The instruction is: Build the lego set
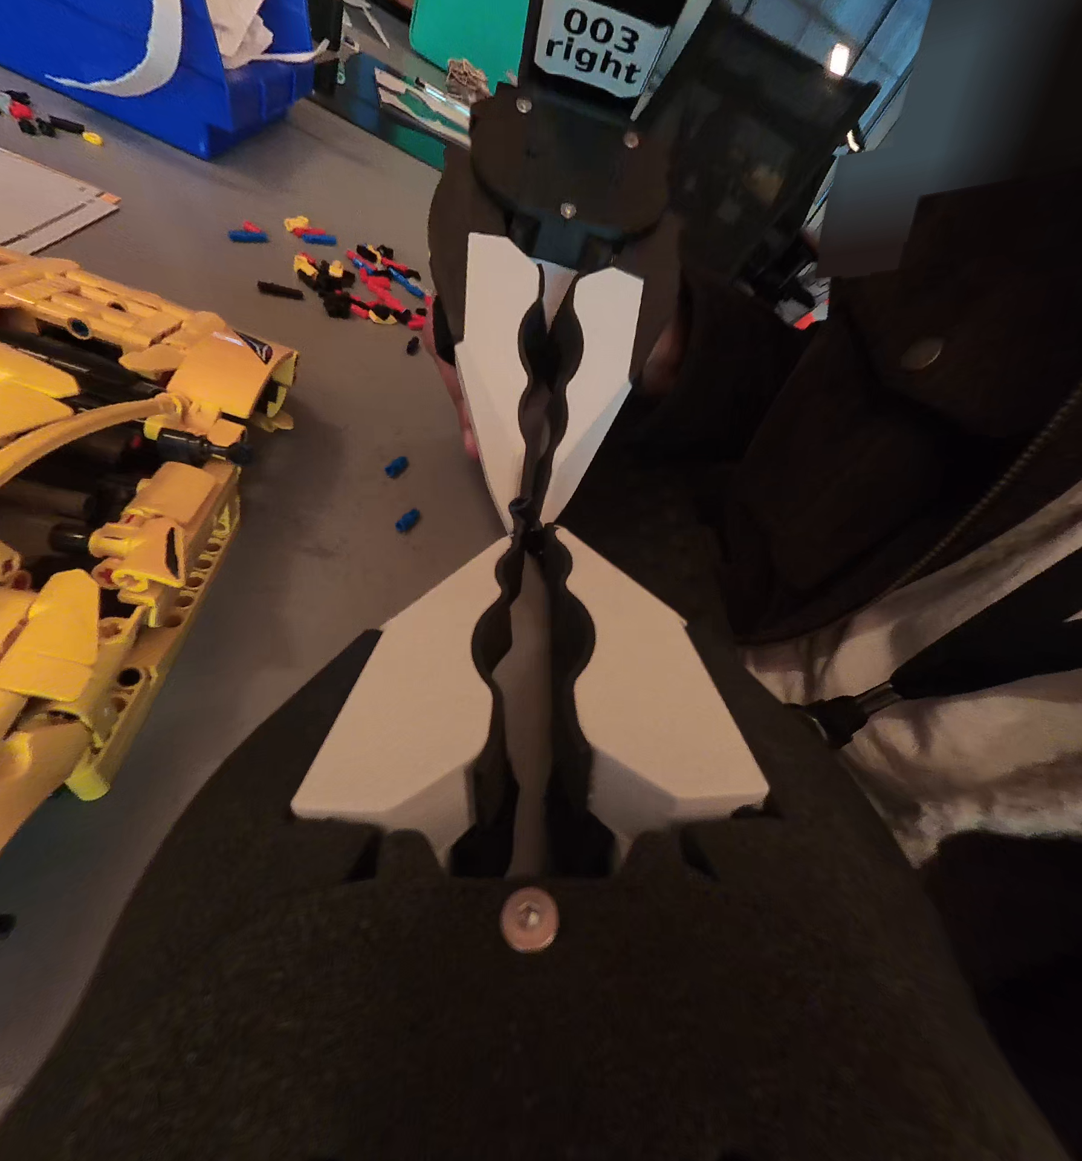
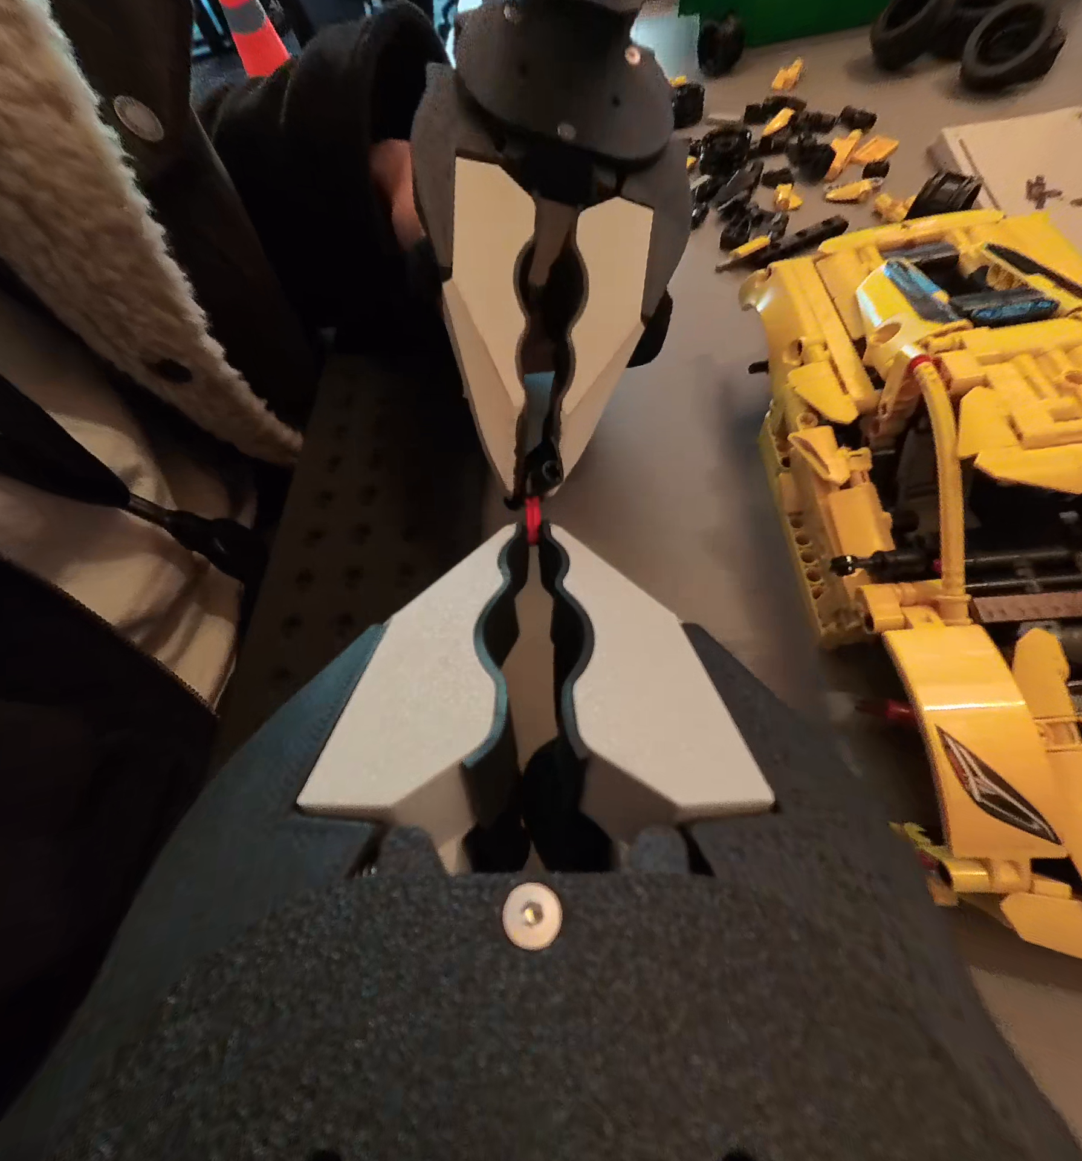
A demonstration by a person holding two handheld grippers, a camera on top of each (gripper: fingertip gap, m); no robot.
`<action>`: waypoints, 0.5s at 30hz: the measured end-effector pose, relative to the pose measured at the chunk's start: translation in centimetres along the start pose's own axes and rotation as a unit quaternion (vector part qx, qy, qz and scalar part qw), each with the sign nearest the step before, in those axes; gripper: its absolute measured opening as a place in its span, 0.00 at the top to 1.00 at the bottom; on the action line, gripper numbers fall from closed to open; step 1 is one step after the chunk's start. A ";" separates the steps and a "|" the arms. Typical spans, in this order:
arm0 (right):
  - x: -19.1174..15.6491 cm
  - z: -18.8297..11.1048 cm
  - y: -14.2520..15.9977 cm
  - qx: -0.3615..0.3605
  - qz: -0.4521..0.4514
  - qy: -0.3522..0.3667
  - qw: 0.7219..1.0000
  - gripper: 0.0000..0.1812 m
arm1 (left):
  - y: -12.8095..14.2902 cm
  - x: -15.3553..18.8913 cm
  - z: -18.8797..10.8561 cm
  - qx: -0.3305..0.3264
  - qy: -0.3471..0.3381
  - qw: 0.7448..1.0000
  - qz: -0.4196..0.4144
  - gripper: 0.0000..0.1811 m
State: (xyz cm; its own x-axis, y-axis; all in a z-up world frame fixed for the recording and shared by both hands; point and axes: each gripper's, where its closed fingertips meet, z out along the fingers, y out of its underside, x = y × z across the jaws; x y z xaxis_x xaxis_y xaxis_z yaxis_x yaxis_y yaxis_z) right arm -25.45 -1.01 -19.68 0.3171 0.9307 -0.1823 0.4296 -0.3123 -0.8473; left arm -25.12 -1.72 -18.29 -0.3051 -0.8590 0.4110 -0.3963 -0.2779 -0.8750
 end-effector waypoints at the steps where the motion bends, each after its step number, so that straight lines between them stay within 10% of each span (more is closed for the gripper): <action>1: 0.0 0.1 0.3 -0.007 -0.003 0.002 1.000 0.99 | 0.2 -0.1 0.1 -0.006 -0.004 1.000 0.004 0.97; 9: 0.7 0.7 2.6 -0.080 0.000 0.021 0.997 0.99 | 2.7 -1.3 1.2 -0.087 -0.055 0.994 0.045 0.97; 15: 1.4 0.1 0.8 -0.019 -0.002 0.044 0.999 0.98 | 0.8 -1.6 0.3 -0.032 -0.059 0.997 0.028 0.97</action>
State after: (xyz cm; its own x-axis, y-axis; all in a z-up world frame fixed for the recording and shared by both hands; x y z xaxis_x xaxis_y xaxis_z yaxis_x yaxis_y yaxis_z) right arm -24.76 0.01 -20.70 0.3872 0.9124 -0.1324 0.4619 -0.3163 -0.8286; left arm -24.68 -0.74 -19.71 -0.2259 -0.9180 0.3259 -0.4373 -0.2034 -0.8760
